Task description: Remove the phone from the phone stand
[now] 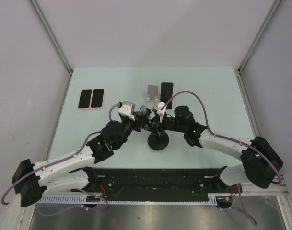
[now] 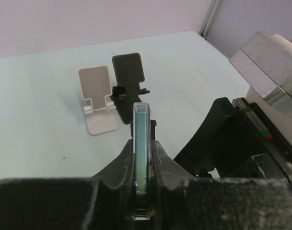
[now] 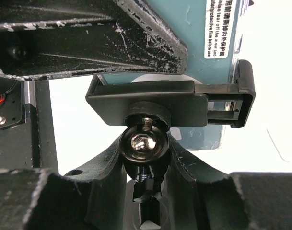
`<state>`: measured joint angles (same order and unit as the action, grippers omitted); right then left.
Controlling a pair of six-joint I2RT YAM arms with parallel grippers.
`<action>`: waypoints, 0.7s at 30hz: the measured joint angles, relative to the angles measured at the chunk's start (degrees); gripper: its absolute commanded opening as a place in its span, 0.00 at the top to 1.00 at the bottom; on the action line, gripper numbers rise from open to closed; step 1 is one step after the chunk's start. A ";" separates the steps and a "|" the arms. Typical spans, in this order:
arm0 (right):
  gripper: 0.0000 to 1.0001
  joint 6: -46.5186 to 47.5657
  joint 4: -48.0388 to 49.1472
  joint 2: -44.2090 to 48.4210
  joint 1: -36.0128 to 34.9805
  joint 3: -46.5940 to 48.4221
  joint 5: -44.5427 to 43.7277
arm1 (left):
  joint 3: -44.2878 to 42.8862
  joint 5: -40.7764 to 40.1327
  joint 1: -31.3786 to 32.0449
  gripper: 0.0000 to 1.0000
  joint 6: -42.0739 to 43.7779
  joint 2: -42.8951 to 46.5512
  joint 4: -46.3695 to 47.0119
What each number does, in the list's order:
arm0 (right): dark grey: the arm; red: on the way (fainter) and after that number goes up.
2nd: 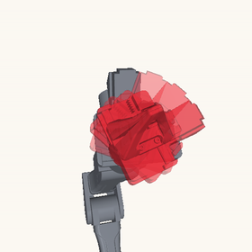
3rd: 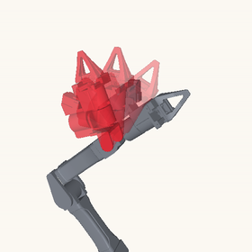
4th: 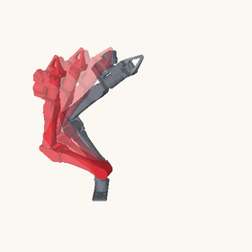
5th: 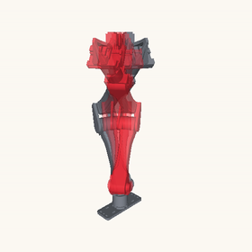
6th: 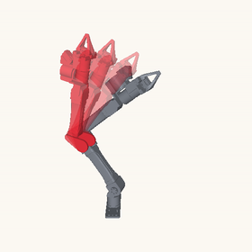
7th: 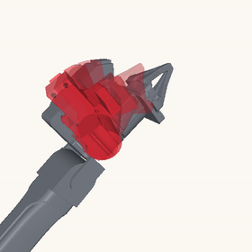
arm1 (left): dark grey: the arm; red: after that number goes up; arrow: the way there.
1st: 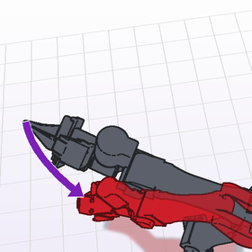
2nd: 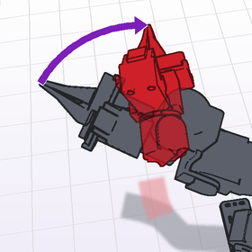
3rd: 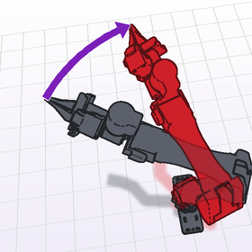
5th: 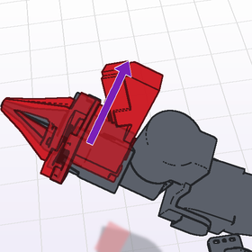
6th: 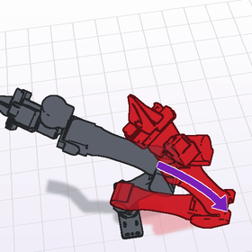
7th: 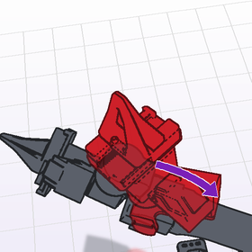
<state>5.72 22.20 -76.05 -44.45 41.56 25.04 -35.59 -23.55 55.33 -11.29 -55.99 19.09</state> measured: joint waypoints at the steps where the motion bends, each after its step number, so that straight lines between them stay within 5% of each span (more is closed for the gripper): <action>1: 0.97 0.22 0.57 -1.49 0.37 0.52 1.36 | 0.79 -0.48 -0.11 1.00 0.11 0.46 0.13; 6: 0.86 0.63 1.31 -6.86 0.59 1.44 5.51 | 3.43 -1.64 -0.13 1.00 0.20 0.68 -0.39; 9: 0.60 0.83 2.05 -8.00 0.66 1.66 6.54 | 4.04 -2.19 -0.11 1.00 -0.35 0.66 -0.26; 13: 0.39 1.42 1.14 -7.93 0.72 1.86 5.33 | 3.96 -3.13 0.20 1.00 -1.46 0.20 -0.28; 18: 0.12 2.36 -3.32 -5.31 0.28 2.03 -3.26 | 2.29 -5.07 1.90 0.95 -2.40 -1.79 -1.01; 21: 0.05 2.47 -6.60 -1.79 -1.18 1.77 -9.55 | 0.96 -6.12 3.69 0.89 -3.19 -2.89 -2.60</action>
<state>8.19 15.59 -77.84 -45.63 43.33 15.49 -34.63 -29.67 59.02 -14.48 -58.87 16.49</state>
